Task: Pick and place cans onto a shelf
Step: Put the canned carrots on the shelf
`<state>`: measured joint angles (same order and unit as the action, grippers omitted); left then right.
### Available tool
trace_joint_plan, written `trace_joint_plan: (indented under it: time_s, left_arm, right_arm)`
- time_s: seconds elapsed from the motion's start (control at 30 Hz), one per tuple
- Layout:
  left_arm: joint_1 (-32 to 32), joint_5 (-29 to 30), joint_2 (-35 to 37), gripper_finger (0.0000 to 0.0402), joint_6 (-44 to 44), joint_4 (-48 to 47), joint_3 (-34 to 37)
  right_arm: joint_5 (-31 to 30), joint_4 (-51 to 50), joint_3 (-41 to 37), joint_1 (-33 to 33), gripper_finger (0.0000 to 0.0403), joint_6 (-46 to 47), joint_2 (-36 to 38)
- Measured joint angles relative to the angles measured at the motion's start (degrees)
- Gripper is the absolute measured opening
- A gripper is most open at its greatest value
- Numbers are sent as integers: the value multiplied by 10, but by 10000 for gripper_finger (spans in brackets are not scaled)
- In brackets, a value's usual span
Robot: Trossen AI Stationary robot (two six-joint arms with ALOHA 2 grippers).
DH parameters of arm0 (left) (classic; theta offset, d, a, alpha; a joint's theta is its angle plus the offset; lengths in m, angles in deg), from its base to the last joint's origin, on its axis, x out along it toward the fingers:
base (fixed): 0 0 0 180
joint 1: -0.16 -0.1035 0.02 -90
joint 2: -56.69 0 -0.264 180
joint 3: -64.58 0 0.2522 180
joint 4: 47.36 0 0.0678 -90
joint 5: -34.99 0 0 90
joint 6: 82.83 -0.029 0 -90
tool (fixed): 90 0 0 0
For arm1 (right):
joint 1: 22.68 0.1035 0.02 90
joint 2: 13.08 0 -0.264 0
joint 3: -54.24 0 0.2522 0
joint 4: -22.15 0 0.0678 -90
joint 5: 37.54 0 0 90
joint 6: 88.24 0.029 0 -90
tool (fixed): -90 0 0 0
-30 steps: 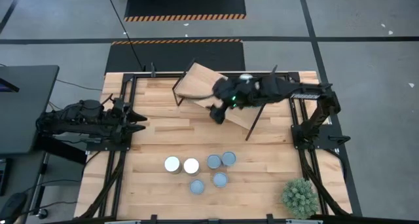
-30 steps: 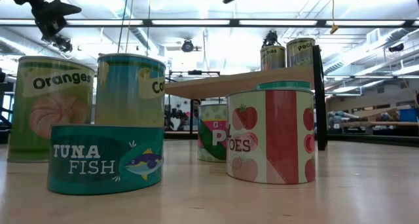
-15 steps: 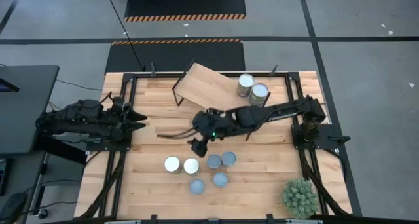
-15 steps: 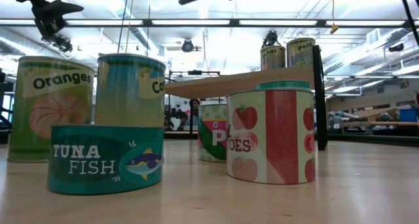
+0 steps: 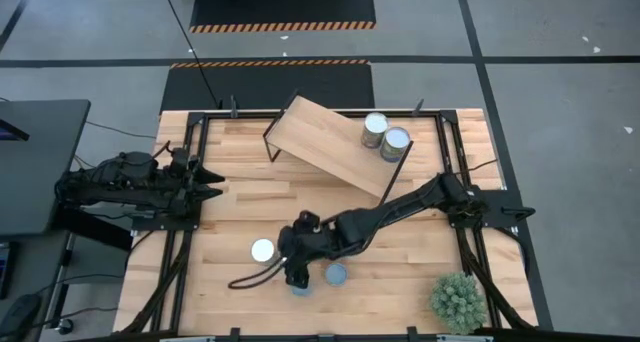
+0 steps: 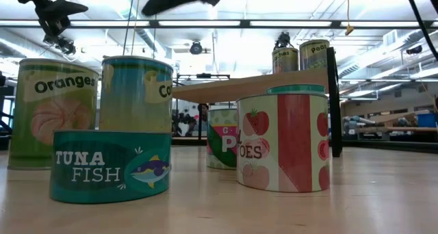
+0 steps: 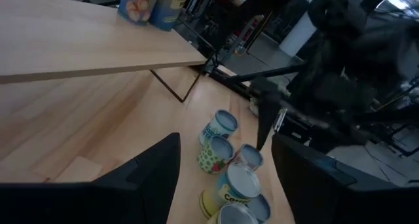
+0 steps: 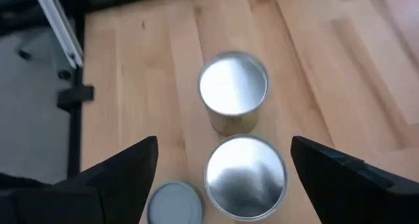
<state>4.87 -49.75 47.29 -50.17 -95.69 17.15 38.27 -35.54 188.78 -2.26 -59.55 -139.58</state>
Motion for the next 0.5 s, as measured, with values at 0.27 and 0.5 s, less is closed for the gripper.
trace_joint_plan:
  time_s: [0.27, 0.5]
  left_arm:
    - [0, 0, 0, 247, 10, 0, 0]
    - [0, 0, 0, 247, 11, -2, 0]
  right_arm:
    - [-12, -9, -1, 5, 356, -98, -31]
    - [29, -6, -4, -14, 389, -109, -39]
